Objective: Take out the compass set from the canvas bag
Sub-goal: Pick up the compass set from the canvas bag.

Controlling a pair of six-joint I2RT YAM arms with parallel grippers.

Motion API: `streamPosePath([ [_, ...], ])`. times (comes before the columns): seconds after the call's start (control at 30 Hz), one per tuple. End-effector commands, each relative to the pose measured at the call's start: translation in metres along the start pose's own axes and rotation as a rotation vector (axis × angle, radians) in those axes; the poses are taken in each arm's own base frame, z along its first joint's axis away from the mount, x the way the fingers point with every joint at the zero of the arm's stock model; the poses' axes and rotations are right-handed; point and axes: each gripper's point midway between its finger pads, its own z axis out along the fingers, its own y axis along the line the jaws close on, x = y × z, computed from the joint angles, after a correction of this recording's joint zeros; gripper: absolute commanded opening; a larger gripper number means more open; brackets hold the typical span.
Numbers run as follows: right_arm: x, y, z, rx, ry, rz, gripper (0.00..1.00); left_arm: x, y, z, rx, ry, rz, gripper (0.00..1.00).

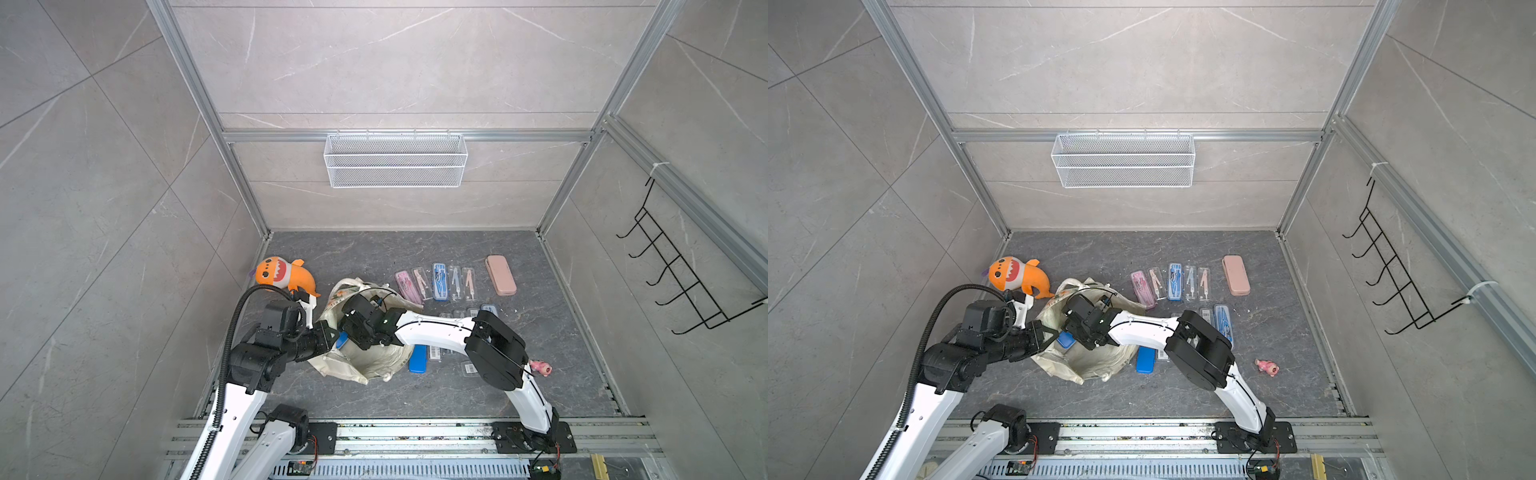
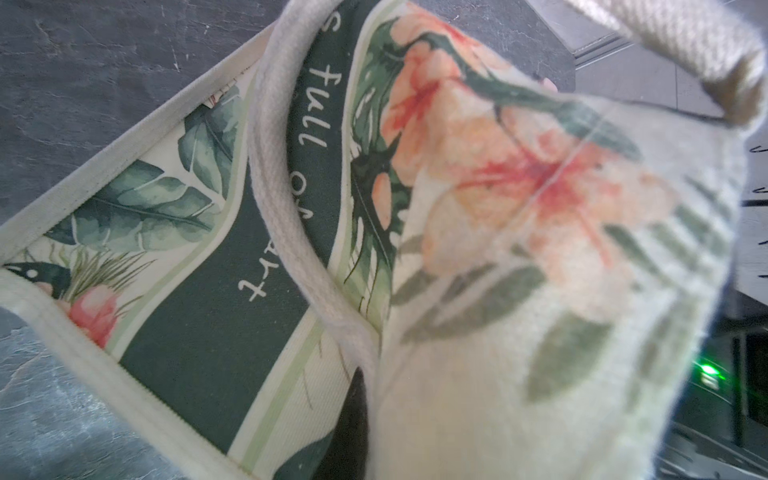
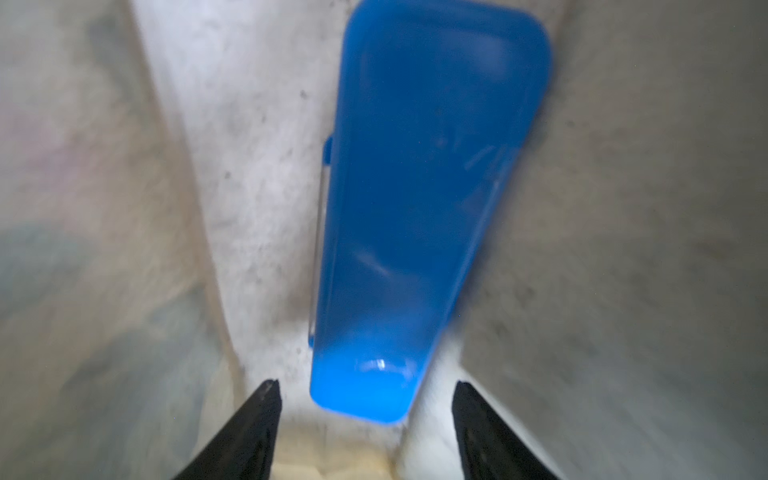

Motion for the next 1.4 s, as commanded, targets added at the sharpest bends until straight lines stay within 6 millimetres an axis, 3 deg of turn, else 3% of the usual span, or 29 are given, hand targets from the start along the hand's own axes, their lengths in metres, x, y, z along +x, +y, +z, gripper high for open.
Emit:
streamPosePath([
  [0.0, -0.011, -0.009, 0.012, 0.033, -0.045, 0.045, 0.71, -0.005, -0.03, -0.009, 0.139, -0.018, 0.093, 0.0],
  [0.23, -0.019, -0.007, 0.026, -0.01, -0.044, 0.038, 0.7, 0.005, -0.041, -0.014, 0.205, 0.012, 0.112, 0.0],
  [0.57, -0.016, 0.06, 0.015, -0.258, -0.003, -0.129, 0.6, 0.01, -0.033, -0.009, 0.187, 0.022, 0.081, 0.0],
  [0.8, -0.009, 0.086, -0.003, -0.341, 0.021, -0.195, 0.51, 0.005, -0.023, -0.007, 0.133, -0.015, 0.058, 0.0],
  [1.13, -0.001, 0.097, -0.024, -0.397, 0.053, -0.222, 0.42, -0.009, -0.003, -0.005, 0.023, -0.091, 0.009, 0.0],
  [1.37, 0.005, 0.092, -0.056, -0.416, 0.053, -0.253, 0.39, -0.015, 0.019, -0.004, -0.08, -0.151, -0.052, 0.0],
])
